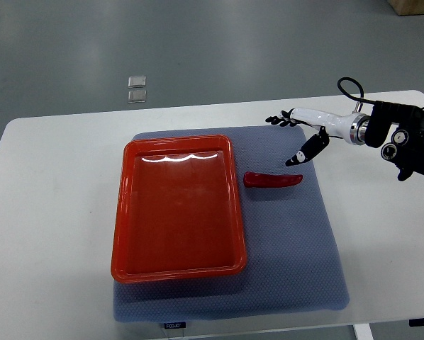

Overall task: Place red pepper on red tray
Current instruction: 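Lower the right hand over the red pepper with fingers open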

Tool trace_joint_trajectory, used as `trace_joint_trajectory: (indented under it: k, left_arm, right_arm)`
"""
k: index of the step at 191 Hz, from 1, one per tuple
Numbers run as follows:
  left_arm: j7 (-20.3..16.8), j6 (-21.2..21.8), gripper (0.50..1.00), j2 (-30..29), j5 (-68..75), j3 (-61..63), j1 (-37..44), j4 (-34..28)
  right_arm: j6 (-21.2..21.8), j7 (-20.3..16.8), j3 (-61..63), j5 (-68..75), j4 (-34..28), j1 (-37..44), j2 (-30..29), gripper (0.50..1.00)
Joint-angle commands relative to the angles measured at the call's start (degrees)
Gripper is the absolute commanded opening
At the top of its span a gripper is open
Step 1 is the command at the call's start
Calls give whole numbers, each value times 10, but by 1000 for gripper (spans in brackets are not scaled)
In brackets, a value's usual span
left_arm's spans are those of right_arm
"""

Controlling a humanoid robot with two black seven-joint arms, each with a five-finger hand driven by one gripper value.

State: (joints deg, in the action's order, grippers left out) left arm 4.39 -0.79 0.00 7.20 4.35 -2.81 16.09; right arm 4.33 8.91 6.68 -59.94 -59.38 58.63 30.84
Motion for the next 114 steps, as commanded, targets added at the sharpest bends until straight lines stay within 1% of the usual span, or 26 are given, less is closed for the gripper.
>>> trace_joint_trajectory:
  k: [1, 37, 59, 73, 114]
  left_arm:
    - [0, 0, 1000, 0, 0, 0, 0, 0]
    - [0, 0, 1000, 0, 0, 0, 0, -4]
    - [0, 0, 1000, 0, 0, 0, 0, -5]
    - [0, 0, 1000, 0, 0, -1, 0, -5]
    - [0, 0, 1000, 0, 0, 0, 1, -5]
  right_arm:
    - [-14, 17, 1, -1, -4, -15, -12, 919]
    - [-16, 19, 5, -1, -16, -28, -14, 919]
    - [-32, 35, 8, -1, -22, -37, -15, 919]
    - [-35, 41, 8, -1, -22, -47, -16, 919]
    - [-40, 42, 8, -6, -25, -65, -21, 919]
